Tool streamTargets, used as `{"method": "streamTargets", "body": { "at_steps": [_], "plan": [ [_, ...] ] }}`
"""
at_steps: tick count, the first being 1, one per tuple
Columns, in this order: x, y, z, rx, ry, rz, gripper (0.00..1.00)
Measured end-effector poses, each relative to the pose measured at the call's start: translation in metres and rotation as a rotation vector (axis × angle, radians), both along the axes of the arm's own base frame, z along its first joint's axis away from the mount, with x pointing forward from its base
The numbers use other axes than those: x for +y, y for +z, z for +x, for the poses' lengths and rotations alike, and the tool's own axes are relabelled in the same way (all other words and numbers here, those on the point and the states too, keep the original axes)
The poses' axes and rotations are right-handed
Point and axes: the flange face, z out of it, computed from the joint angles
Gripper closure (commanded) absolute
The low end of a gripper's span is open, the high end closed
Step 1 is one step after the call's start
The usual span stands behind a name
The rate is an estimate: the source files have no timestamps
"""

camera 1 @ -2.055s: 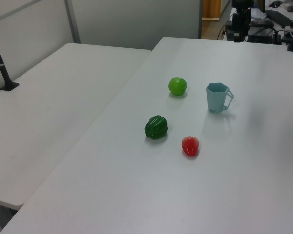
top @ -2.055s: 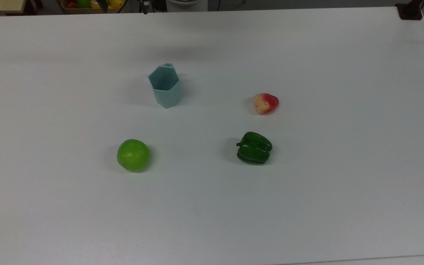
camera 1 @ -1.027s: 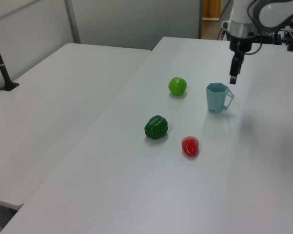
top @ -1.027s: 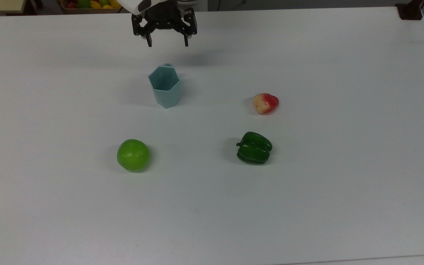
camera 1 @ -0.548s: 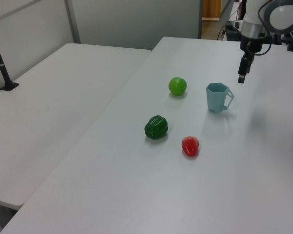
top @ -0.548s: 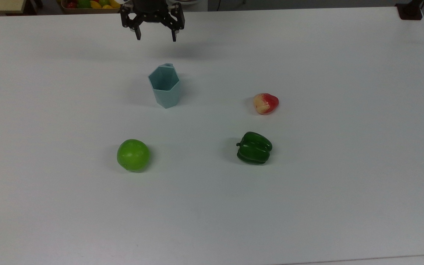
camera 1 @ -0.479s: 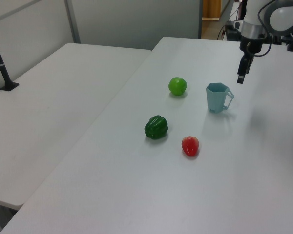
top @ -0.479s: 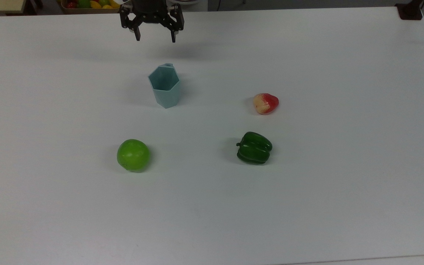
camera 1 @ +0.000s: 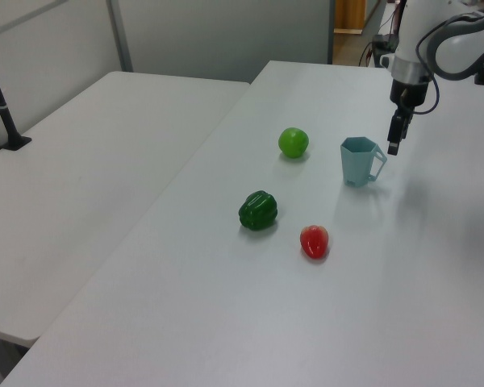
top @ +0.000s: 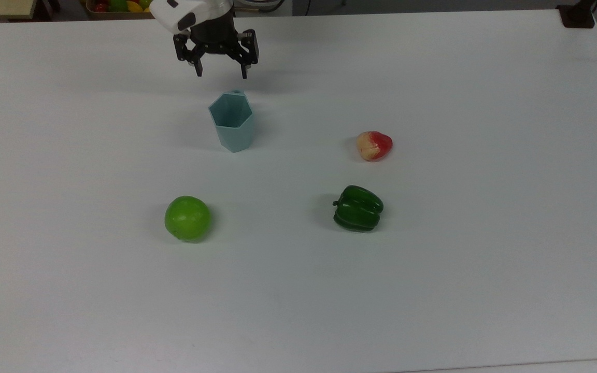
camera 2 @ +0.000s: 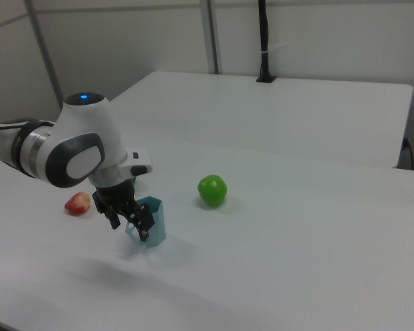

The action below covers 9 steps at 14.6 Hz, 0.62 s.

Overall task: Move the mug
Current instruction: 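Move the open gripper over the light-blue hexagonal mug, then lower the gripper onto the mug rim and close on it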

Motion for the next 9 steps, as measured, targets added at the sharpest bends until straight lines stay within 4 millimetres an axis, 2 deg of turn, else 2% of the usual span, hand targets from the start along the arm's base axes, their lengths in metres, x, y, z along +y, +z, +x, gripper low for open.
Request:
{"method": "streamTargets", "body": {
  "at_steps": [5, 9],
  "plan": [
    [0.009, -0.026, 0.011, -0.008, -0.002, -0.011, 0.12],
    [0.021, -0.037, 0.015, 0.008, -0.004, -0.009, 0.30]
  ]
}}
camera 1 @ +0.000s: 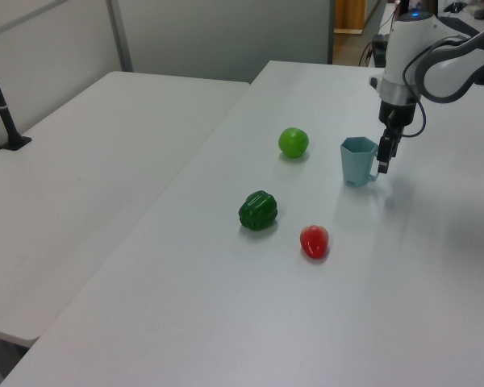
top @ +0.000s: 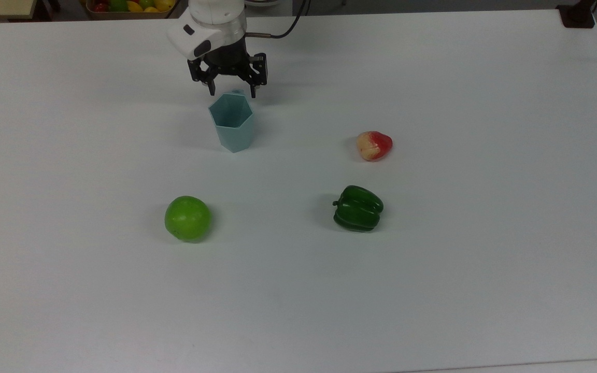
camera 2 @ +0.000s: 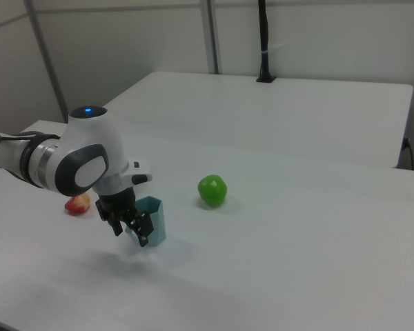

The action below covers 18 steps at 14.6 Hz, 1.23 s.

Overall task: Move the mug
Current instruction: 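Lower the gripper onto the mug rim and close on it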

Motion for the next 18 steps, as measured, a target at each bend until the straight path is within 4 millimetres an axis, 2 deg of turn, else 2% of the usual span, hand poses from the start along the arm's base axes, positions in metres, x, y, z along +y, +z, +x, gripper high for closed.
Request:
{"method": "streamTargets", "body": {
  "at_steps": [1, 4, 7, 10, 12, 16, 18],
  "plan": [
    [0.003, -0.002, 0.001, 0.004, 0.000, 0.000, 0.33],
    [0.006, -0.006, 0.009, -0.027, -0.014, 0.003, 0.51],
    [0.008, -0.011, 0.016, -0.043, -0.019, 0.005, 0.59],
    [0.008, -0.013, 0.020, -0.044, -0.022, 0.006, 0.60],
    [0.008, -0.011, 0.022, -0.047, -0.022, 0.006, 0.67],
    [0.008, -0.010, 0.022, -0.049, -0.022, 0.005, 0.86],
    [0.008, -0.008, 0.024, -0.054, -0.024, 0.005, 0.89]
  ]
}}
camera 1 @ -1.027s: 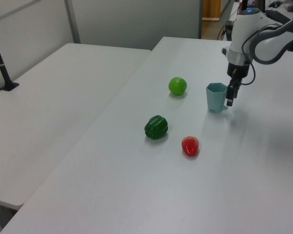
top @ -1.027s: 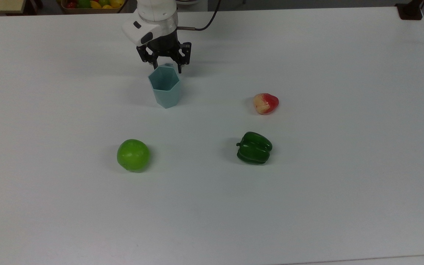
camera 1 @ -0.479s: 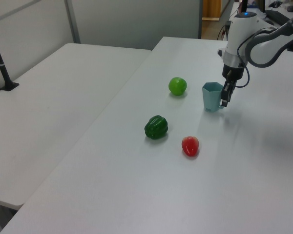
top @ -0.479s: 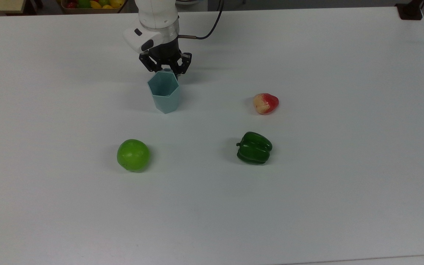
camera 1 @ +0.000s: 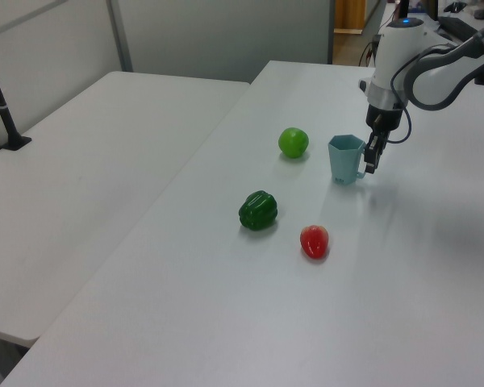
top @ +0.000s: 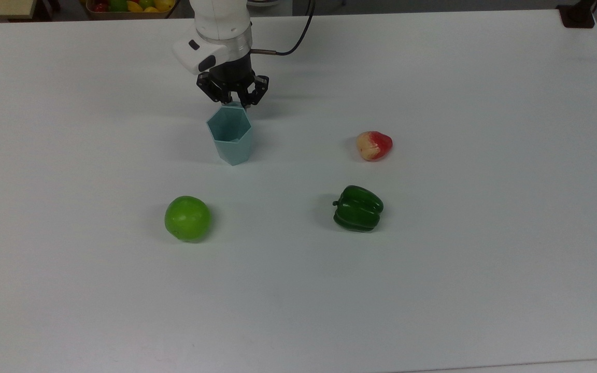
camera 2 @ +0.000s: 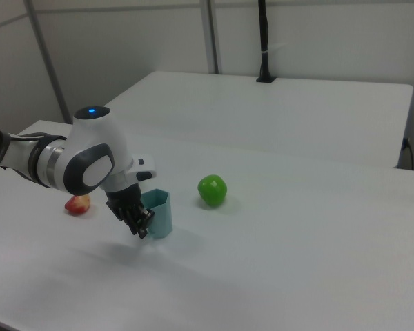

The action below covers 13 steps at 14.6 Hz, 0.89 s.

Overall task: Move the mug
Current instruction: 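Lower the gripper onto the mug rim and close on it, then drag the gripped mug across the table away from the fruit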

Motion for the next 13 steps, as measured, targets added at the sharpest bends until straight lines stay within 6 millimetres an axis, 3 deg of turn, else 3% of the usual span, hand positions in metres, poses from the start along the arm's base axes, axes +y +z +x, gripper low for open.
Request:
{"method": "streamTargets", "body": {
  "at_steps": [2, 7, 13],
  "plan": [
    [0.000, 0.000, 0.000, 0.000, -0.001, 0.000, 0.95],
    [-0.001, 0.014, 0.002, -0.025, -0.008, 0.000, 0.95],
    [-0.023, 0.070, 0.006, 0.029, -0.063, -0.001, 0.95]
  ]
}}
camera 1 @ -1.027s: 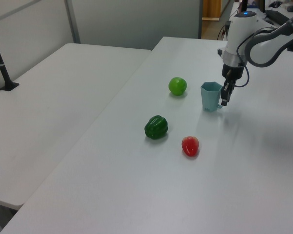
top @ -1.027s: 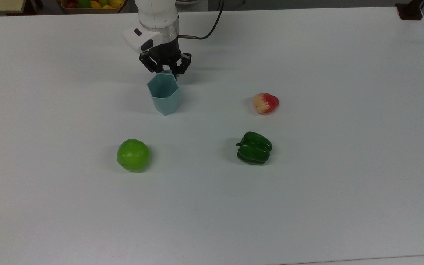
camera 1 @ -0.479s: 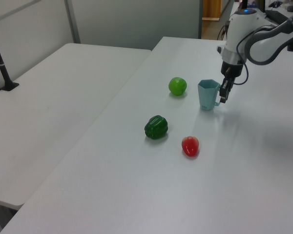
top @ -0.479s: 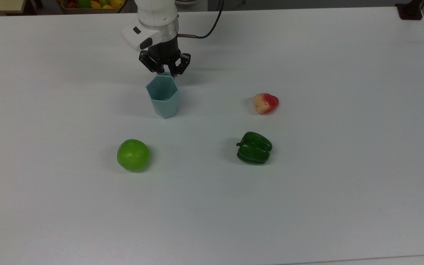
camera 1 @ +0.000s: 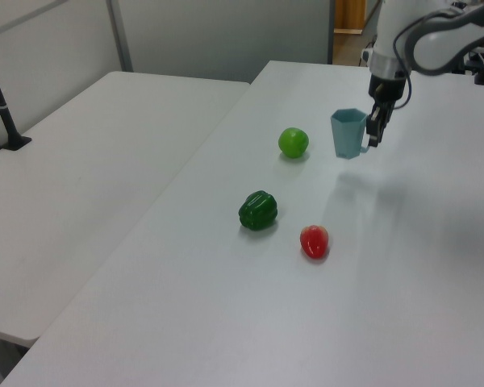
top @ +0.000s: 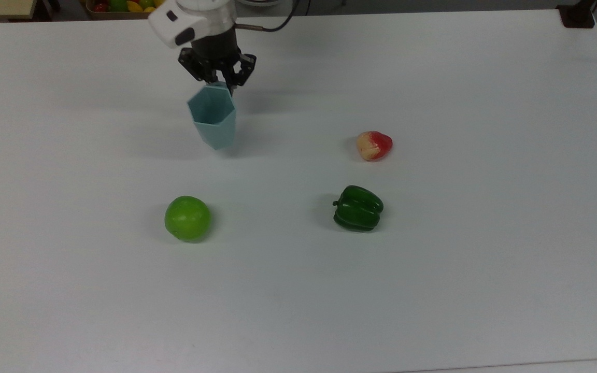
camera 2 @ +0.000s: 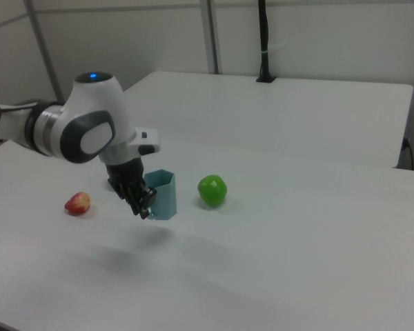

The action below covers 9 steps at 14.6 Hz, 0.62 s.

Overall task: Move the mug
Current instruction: 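Drag the gripped mug across the table away from the fruit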

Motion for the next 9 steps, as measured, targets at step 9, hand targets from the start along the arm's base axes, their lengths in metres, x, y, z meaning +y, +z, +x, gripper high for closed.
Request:
{"method": "streamTargets", "body": {
  "at_steps": [9],
  "plan": [
    [-0.103, 0.053, 0.023, -0.063, -0.185, -0.004, 0.94]
  ]
}}
